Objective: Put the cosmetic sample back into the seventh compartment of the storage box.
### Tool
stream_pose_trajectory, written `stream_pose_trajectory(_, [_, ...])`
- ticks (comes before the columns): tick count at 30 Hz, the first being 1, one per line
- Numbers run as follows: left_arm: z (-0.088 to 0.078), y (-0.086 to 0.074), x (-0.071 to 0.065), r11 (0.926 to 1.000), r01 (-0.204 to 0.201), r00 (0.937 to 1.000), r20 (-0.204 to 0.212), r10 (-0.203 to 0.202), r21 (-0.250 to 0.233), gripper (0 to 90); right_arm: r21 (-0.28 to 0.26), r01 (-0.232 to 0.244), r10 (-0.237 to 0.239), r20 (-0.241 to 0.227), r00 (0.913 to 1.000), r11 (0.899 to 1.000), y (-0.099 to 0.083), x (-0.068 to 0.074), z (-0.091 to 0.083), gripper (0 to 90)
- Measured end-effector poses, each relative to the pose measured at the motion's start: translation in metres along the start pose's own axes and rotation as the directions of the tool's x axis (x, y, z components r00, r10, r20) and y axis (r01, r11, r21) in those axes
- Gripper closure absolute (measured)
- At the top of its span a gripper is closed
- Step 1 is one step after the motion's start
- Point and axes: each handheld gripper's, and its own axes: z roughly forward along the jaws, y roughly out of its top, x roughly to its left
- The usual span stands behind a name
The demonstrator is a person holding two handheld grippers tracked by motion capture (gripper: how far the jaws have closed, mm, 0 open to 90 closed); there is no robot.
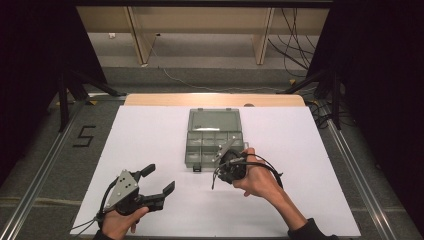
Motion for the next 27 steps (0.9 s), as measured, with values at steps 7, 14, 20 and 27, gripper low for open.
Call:
stream_pose_trajectory(7, [0.0,0.0,0.0,1.0,0.001,1.0,-0.002,-0.001,0.001,15.6,0.0,-0.014,0.014,0.019,0.9997,1.0,-0.001,-0.009,0.0,80.9])
stream_pose_trajectory(14, [0.0,0.0,0.0,1.0,0.003,1.0,-0.001,-0.003,0.002,15.7,-0.028,-0.021,0.022,0.028,0.9994,0.999,0.003,-0.016,-0.004,80.9])
stream_pose_trajectory(20, [0.002,-0.001,0.001,0.9998,-0.013,0.9998,0.013,0.013,-0.013,15.6,-0.043,-0.055,0.057,0.034,0.9978,0.998,0.006,-0.022,-0.008,80.9])
stream_pose_trajectory(27, [0.0,0.0,0.0,1.0,-0.001,1.0,0.0,0.001,0.004,15.6,-0.048,-0.075,0.077,0.043,0.9961,0.996,0.01,-0.029,-0.007,80.9])
